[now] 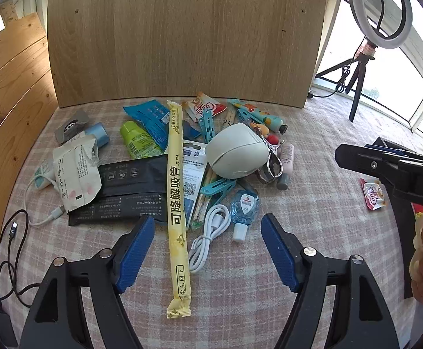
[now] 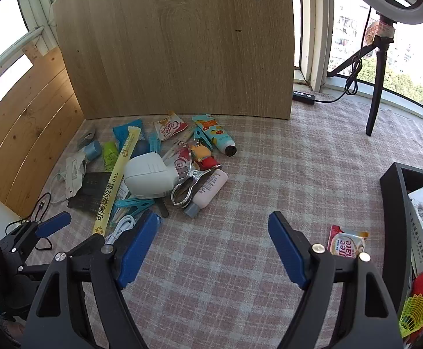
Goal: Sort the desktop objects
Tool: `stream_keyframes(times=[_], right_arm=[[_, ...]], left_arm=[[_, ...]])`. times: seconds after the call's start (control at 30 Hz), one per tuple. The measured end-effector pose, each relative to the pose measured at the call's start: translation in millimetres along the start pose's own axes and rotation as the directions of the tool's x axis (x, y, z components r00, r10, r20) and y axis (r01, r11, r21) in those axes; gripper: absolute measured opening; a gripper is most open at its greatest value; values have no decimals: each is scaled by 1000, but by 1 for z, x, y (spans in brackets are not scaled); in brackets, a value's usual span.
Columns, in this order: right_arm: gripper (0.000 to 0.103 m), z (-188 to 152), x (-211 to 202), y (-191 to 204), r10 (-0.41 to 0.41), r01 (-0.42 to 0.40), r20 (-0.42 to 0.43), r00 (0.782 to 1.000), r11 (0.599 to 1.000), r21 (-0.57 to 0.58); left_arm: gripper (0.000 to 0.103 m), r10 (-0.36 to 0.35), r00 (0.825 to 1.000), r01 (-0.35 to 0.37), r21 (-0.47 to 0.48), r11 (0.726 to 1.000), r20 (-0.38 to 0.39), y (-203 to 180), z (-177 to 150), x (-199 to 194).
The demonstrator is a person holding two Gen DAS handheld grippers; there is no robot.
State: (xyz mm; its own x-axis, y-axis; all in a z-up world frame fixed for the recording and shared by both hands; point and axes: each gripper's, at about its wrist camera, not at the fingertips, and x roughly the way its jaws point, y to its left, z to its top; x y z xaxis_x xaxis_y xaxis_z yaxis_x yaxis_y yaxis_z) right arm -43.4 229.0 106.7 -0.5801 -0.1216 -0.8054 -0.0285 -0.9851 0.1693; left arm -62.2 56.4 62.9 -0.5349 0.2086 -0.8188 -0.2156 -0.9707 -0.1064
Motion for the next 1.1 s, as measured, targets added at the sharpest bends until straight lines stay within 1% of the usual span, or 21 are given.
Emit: stream_keyframes(times=[0.1, 0.17, 0.2, 0.23, 0.33, 0.47, 0.63, 0.8, 0.87, 0.93, 1.03, 1.1], right_arm=[[72, 21, 22, 12, 61, -64, -55, 997, 997, -44], [71, 32, 38, 17, 93, -97, -86, 992, 994, -48], [70, 37, 44, 19, 106, -111, -100, 989, 993, -46], [68, 41, 49, 19, 112, -117, -112, 987, 992, -44], [67, 53, 70, 20, 120, -128, -160, 980, 991, -42], [63, 59, 91, 19, 158, -167, -207, 965, 986, -28], [63, 61, 103, 24, 196, -205, -229, 954, 979, -15], [64, 65, 117, 21, 279, -270, -265, 923, 960, 69], [64, 61, 122, 22, 293, -282, -275, 916, 956, 80], [68, 59, 125, 26, 284, -274, -274, 919, 959, 74], [68, 59, 126, 28, 268, -261, -269, 925, 963, 63], [68, 60, 125, 27, 262, -256, -274, 925, 965, 58]], left_arm=[[69, -21, 1000, 21, -15, 1000, 5, -1, 10, 11], [61, -39, 999, 39, -34, 999, -2, 0, 16, 18], [60, -47, 999, 47, -44, 998, -5, 1, 18, 22], [58, -56, 998, 55, -52, 997, -7, 1, 20, 25], [58, -70, 997, 69, -70, 995, -21, -1, 26, 36], [53, -78, 997, 76, -76, 994, -28, -6, 32, 47], [53, -89, 995, 86, -79, 993, -33, -13, 38, 59], [54, -128, 990, 121, -122, 985, -56, -9, 38, 73], [54, -134, 990, 128, -121, 984, -43, -9, 38, 73], [54, -150, 988, 142, -136, 980, -44, -8, 38, 73], [54, -160, 986, 153, -138, 979, -42, -8, 38, 72], [54, -166, 985, 158, -139, 978, -44, -9, 37, 70]])
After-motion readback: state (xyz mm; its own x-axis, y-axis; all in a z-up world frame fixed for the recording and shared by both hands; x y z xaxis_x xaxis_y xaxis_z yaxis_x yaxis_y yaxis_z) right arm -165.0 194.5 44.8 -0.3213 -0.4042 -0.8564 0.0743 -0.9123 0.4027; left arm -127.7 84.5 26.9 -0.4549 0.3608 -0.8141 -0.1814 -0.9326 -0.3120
